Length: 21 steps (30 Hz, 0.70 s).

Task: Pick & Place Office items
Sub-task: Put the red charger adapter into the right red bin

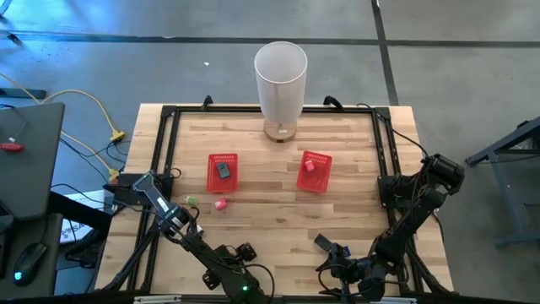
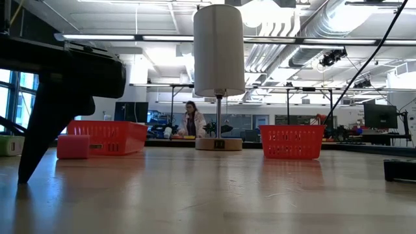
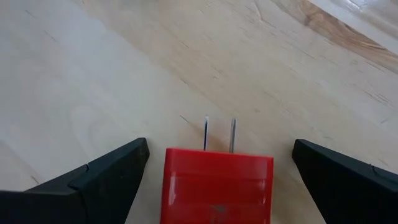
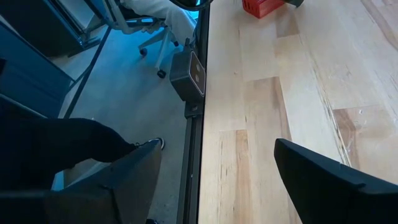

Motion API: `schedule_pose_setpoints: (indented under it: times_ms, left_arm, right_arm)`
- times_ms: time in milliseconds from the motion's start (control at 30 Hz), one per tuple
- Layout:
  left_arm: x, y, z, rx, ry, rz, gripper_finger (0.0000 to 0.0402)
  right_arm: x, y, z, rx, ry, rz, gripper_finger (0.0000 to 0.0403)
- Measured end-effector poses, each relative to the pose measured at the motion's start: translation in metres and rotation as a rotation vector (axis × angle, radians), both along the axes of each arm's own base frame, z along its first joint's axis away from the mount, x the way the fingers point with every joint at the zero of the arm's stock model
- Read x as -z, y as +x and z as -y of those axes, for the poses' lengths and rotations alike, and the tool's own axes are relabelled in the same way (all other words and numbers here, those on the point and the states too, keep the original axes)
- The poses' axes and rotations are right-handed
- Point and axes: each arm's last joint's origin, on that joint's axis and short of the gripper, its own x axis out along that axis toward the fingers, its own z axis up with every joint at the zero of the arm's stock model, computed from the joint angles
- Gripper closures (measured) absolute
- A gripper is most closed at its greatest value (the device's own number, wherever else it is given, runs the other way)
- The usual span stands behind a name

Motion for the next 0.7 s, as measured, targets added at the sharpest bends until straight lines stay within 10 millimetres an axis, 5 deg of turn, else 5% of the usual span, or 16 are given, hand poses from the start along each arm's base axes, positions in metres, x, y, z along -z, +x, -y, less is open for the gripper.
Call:
schedule_pose_setpoints:
  times_ms: [700]
  left_arm:
    - [-0.0010, 0.0003, 0.0032, 0.076, 0.018, 0.038, 0.0005]
  right_arm:
    - [0.0000, -0.0001, -0.0001, 0.000, 0.000, 0.000, 0.0102]
